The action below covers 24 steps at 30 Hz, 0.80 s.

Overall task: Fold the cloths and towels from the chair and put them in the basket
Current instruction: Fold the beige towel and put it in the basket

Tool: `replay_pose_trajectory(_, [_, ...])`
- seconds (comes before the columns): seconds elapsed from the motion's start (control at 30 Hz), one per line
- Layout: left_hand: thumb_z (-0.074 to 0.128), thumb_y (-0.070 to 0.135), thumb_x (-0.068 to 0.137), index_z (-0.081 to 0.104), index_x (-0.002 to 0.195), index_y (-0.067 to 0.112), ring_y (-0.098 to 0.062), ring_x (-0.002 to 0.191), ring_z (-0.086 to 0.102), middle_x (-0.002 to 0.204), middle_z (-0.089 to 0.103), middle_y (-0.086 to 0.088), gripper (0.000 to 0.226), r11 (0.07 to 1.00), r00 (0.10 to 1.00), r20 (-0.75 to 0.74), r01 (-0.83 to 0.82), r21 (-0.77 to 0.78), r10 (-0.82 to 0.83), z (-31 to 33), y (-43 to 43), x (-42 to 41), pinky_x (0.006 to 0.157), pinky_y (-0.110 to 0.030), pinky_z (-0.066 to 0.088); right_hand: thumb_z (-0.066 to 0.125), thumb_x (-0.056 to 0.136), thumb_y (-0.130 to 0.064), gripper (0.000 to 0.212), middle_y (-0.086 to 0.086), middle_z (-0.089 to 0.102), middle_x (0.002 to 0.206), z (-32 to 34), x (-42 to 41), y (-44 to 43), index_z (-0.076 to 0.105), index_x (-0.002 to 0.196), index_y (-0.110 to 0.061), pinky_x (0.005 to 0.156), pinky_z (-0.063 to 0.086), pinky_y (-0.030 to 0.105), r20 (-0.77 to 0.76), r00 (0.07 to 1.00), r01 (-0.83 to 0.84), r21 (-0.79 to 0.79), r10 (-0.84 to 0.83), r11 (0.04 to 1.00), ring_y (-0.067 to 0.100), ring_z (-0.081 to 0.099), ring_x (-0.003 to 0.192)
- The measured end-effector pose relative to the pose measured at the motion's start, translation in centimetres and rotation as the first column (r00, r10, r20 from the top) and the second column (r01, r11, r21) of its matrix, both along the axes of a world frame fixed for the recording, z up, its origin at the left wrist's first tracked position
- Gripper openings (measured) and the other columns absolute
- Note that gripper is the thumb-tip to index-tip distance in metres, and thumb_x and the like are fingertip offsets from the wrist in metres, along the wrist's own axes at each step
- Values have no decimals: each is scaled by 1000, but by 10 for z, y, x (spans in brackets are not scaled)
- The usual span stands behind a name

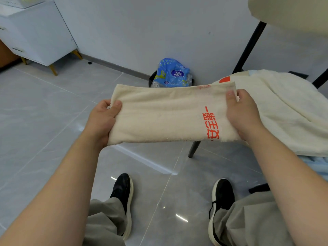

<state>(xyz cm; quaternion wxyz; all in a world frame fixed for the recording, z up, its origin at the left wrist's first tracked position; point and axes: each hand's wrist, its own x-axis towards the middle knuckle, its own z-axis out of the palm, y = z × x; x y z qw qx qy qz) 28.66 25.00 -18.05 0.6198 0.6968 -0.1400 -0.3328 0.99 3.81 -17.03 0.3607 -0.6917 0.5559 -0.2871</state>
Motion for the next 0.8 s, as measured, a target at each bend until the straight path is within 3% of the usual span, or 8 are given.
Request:
replay_pose_trajectory(0.1, [59,26,100,52,135,39,-12,87,71,106,67,12,39,999,999,14,42,-23,-42,1,1,1,66,-35,59,40,104,-47,40,-1,60,117,3,1,0,55,126,-17,83,50,36,24,999,21,48,-22,999,20,59,102])
replay_pose_trajectory(0.17, [55,20,101,52,138,45,-9,91,70,110,64,18,45,995,995,22,95,-26,-94,1,2,-1,71,-29,58,46,102,-45,36,-1,59,124,2,0,-1,54,126,-20,87,52,38,51,998,42,79,-46,996,20,59,106])
replay_pose_trajectory(0.3, [52,12,102,74,114,27,-14,81,71,116,72,-4,29,992,991,-35,129,-1,-129,3,3,-4,63,-26,58,50,102,-36,18,-2,56,125,3,-2,0,47,119,-31,81,55,38,121,991,37,167,-57,985,20,60,102])
replay_pose_trajectory(0.43, [52,14,101,70,122,25,-19,85,69,116,71,-3,29,996,994,-78,84,14,-83,1,1,-1,60,-31,60,46,103,-21,18,-3,61,119,7,-3,1,64,107,-25,69,52,31,167,986,-34,137,11,990,17,60,92])
replay_pose_trajectory(0.6, [55,19,101,67,126,30,-23,92,70,119,69,-3,30,994,995,-68,71,79,-66,-7,1,-2,64,-37,58,48,105,-19,25,-1,60,123,3,-4,3,72,107,-24,83,58,36,136,990,-50,219,20,974,21,61,103])
replay_pose_trajectory(0.8, [55,17,101,62,133,32,-17,103,66,126,64,1,36,982,992,41,110,154,-117,-5,-2,-6,85,-34,55,52,102,-25,27,-2,58,136,1,-4,6,66,125,-30,106,47,41,-14,989,-148,62,149,987,19,56,118])
